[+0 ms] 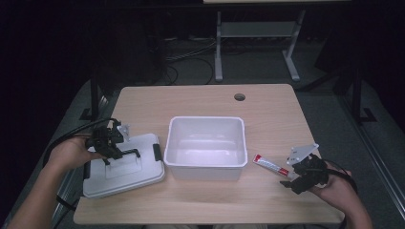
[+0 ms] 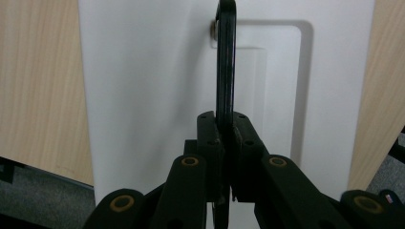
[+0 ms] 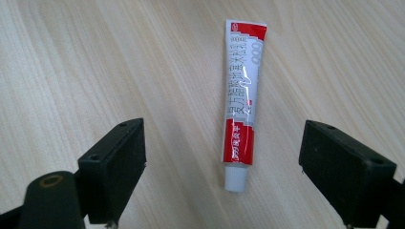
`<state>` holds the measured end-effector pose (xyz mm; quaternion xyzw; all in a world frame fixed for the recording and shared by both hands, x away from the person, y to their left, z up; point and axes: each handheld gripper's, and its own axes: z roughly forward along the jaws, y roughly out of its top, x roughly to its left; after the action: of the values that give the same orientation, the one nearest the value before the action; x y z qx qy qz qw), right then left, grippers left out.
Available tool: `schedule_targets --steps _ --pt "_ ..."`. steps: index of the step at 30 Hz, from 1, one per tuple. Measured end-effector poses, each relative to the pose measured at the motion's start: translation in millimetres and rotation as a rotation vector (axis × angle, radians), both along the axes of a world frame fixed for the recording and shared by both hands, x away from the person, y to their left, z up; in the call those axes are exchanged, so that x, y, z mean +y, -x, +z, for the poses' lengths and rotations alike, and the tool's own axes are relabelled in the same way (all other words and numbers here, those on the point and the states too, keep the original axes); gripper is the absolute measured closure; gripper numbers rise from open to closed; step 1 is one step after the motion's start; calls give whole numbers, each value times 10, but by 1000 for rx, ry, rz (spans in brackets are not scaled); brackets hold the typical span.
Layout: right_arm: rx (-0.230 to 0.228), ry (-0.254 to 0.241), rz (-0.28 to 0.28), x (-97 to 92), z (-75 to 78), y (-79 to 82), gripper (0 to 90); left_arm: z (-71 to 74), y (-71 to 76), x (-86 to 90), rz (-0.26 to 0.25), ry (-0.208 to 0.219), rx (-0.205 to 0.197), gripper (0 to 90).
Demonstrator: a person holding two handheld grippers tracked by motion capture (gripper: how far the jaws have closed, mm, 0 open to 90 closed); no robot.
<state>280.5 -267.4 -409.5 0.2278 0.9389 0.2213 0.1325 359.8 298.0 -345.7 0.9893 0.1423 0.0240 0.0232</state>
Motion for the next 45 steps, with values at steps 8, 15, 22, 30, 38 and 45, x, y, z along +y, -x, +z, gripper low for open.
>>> schedule_targets --steps 8,15,22,30,38,45 --pt "-1 4 5 5 -9 -9 158 -99 -19 -3 4 1 0 845" --pt "6 8 4 7 -7 -17 158 -196 -19 8 6 -6 -3 845" --pt "9 13 3 3 -12 -23 158 -265 -5 29 14 4 -5 844" --pt "16 16 1 8 -10 -31 158 -323 25 41 14 10 -18 841" --pt "19 24 1 -6 -6 -35 158 -308 68 32 18 20 -22 815" --pt "25 27 -1 -2 1 -43 158 -286 123 6 9 25 -15 739"
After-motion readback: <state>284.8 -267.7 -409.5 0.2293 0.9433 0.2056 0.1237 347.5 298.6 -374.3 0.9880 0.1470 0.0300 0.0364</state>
